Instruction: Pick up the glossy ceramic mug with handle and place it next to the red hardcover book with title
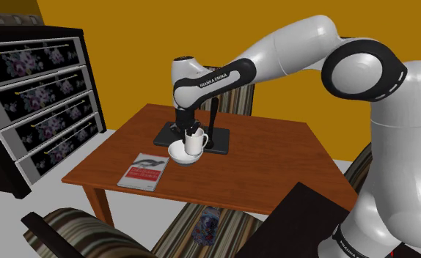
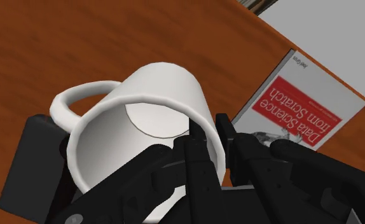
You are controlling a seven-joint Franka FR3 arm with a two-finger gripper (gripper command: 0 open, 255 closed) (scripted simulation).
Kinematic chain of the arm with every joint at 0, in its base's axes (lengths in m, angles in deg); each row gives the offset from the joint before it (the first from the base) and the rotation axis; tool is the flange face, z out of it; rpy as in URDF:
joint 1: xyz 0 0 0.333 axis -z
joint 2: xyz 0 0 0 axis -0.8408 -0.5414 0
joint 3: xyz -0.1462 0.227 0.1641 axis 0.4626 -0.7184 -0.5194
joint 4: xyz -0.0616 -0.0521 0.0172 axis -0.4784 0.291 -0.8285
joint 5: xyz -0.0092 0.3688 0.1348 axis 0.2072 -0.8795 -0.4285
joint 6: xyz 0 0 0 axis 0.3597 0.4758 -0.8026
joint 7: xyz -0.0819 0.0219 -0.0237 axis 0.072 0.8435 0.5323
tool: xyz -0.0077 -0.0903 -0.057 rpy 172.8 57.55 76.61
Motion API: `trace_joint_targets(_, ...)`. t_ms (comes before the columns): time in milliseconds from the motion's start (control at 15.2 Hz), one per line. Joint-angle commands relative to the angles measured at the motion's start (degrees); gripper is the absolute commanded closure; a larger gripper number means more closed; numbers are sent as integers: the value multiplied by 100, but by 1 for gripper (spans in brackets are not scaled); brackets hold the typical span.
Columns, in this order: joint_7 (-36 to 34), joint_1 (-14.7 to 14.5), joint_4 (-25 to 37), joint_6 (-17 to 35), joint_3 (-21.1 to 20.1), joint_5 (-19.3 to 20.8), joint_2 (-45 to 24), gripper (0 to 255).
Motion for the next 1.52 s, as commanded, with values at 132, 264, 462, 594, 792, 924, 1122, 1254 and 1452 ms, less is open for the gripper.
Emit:
trace_joint_targets(132, -383, -285, 807, -332, -101, 35, -499, 255)
trace_joint_targets(264, -517, -394, 1146, -472, -132, 47, -708, 255)
trace_joint_targets(462, -530, -394, 1044, -285, -129, 53, -793, 255)
trace_joint_targets(594, -538, -394, 983, -164, -128, 57, -854, 255)
trace_joint_targets(792, -551, -394, 908, 13, -125, 63, -956, 255)
trace_joint_targets(924, -560, -394, 863, 129, -124, 67, -1027, 255)
trace_joint_targets(1122, -573, -395, 807, 299, -121, 73, -1141, 255)
trace_joint_targets(1254, -581, -395, 777, 410, -119, 77, -1222, 255)
trace_joint_targets(1452, -594, -396, 739, 573, -115, 84, -1348, 255)
